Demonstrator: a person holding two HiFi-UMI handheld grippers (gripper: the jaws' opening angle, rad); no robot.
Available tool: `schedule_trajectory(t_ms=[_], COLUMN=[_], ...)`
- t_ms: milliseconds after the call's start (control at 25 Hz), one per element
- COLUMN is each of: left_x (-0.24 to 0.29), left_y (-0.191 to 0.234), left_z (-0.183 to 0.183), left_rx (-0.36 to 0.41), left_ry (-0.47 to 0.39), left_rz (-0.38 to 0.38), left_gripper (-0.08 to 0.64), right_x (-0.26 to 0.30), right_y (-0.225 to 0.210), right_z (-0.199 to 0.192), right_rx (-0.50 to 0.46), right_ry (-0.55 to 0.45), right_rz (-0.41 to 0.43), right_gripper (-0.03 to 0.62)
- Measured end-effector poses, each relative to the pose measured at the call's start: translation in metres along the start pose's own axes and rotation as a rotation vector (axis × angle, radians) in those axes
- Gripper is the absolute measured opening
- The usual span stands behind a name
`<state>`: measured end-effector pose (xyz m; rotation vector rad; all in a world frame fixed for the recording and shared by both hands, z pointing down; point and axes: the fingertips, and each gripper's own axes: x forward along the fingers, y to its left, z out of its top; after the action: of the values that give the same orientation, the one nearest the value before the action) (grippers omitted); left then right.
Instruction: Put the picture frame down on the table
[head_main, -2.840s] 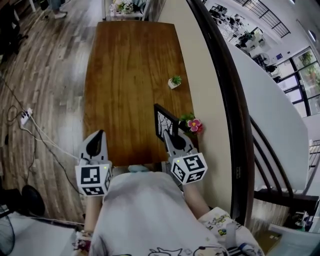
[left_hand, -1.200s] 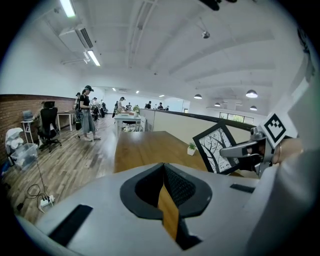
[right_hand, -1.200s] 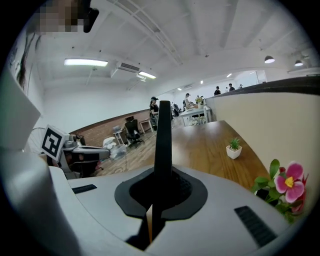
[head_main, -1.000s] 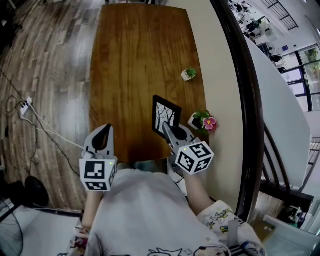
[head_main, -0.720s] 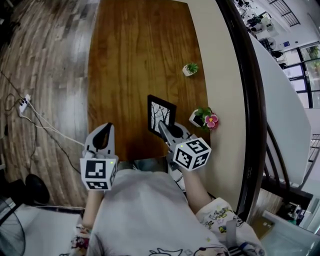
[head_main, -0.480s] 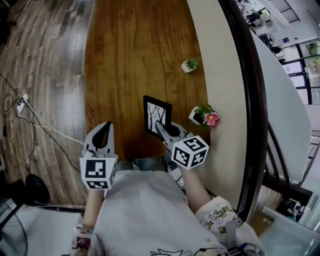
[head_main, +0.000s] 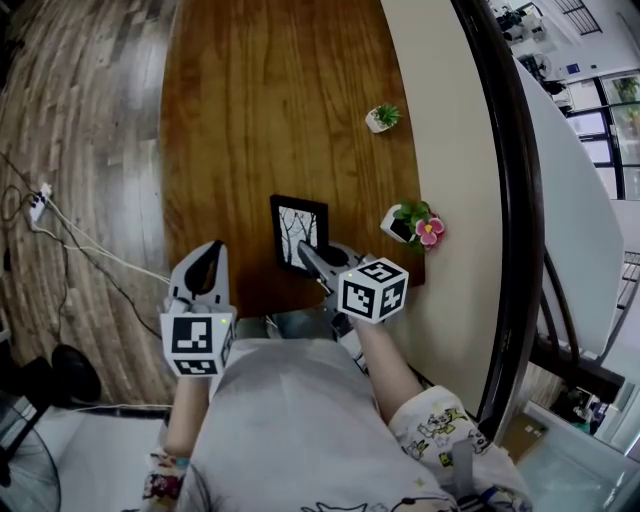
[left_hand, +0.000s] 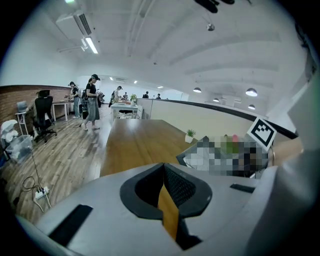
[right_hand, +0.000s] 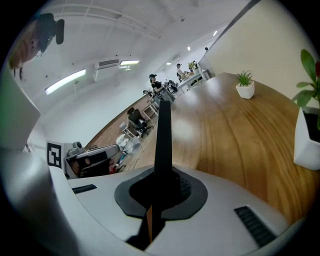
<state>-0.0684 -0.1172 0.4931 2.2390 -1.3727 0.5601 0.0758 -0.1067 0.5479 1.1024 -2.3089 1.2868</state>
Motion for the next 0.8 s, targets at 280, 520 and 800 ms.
schedule_trajectory(t_ms=[280, 520, 800], left_x=[0.008, 0.014, 0.018], left_y=[0.004, 0.004, 0.007], left_z=[-0.004, -0.007, -0.009], left_rx=[-0.002, 0.001, 0.000], left_ry=[0.005, 0.014, 0.023], left_rz=[-0.005, -0.014, -0.017], left_gripper=[0.005, 0.005, 0.005], right_x=[0.015, 0.023, 0.031], right_y=[-0.005, -0.012, -0.024], right_z=[-0.013, -0.023, -0.028], right_rx=[0.115, 0.208, 0.237], right_ry=[0.058, 0.105, 0.141], right_rz=[0.047, 0.077, 0.062], right_gripper=[0.008, 0.008, 0.009])
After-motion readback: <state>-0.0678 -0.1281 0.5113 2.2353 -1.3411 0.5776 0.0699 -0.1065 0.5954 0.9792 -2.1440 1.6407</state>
